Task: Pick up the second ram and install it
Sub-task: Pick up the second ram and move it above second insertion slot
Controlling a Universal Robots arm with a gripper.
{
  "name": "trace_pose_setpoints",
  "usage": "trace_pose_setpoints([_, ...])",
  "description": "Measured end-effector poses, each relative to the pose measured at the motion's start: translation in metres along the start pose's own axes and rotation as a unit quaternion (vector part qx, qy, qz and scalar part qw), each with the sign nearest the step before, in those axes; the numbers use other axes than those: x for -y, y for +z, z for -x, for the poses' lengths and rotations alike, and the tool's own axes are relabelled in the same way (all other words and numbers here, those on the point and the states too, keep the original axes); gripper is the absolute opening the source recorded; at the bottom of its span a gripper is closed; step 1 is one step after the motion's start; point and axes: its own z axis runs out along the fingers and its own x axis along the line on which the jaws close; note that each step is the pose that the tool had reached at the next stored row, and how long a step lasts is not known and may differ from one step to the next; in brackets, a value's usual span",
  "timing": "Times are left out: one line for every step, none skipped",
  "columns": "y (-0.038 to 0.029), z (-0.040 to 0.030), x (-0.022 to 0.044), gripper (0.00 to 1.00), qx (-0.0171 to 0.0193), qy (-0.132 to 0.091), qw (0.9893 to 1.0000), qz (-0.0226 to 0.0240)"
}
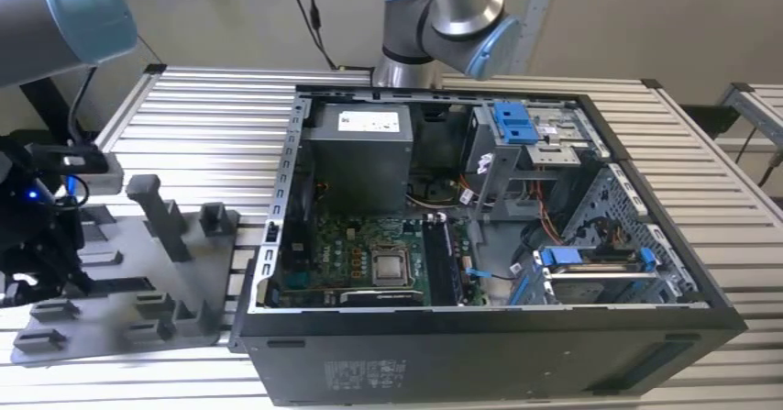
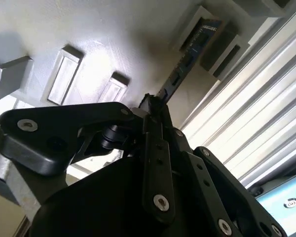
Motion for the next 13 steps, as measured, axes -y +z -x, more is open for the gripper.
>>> trace_pose_setpoints([-0.0045,0.0,0.0001,0.14,-0.0001,0.0,1.0,0.0001])
trace_pose_setpoints([-0.009,0.0001,0.0001,0.14,0.0,0.0,1.0,0.0001])
trace_pose_setpoints([-0.0135,0.0002,0.0002,0.14,0.0,0.0,1.0,0.0])
trace_pose_setpoints([-0.0173,0.0002,0.0002,0.14,-0.0001,0.0,1.0,0.0001])
trace_pose_setpoints([-0.0193,0.0002,0.0002,0.14,-0.0001,0.0,1.0,0.0001])
trace_pose_setpoints([-0.0205,0.0003,0.0003,0.14,0.0,0.0,1.0,0.0001])
trace_pose_setpoints([-0.0209,0.0003,0.0003,0.14,0.0,0.0,1.0,0.0])
trace_pose_setpoints([-0.0208,0.0003,0.0003,0.14,0.0003,0.001,1.0,-0.0002])
trace_pose_setpoints([-0.021,0.0003,0.0003,0.14,0.0008,0.002,1.0,-0.0002])
trace_pose_setpoints([-0.021,0.0003,0.0003,0.14,0.0011,0.004,1.0,-0.0002])
trace_pose_setpoints([-0.0211,0.0003,0.0003,0.14,0.0012,0.006,1.0,-0.0003])
trace_pose_setpoints([-0.0216,0.0003,0.0002,0.14,0.0011,0.008,1.0,-0.0003])
trace_pose_setpoints([-0.0223,0.0003,0.0002,0.14,0.0011,0.009,1.0,-0.0002])
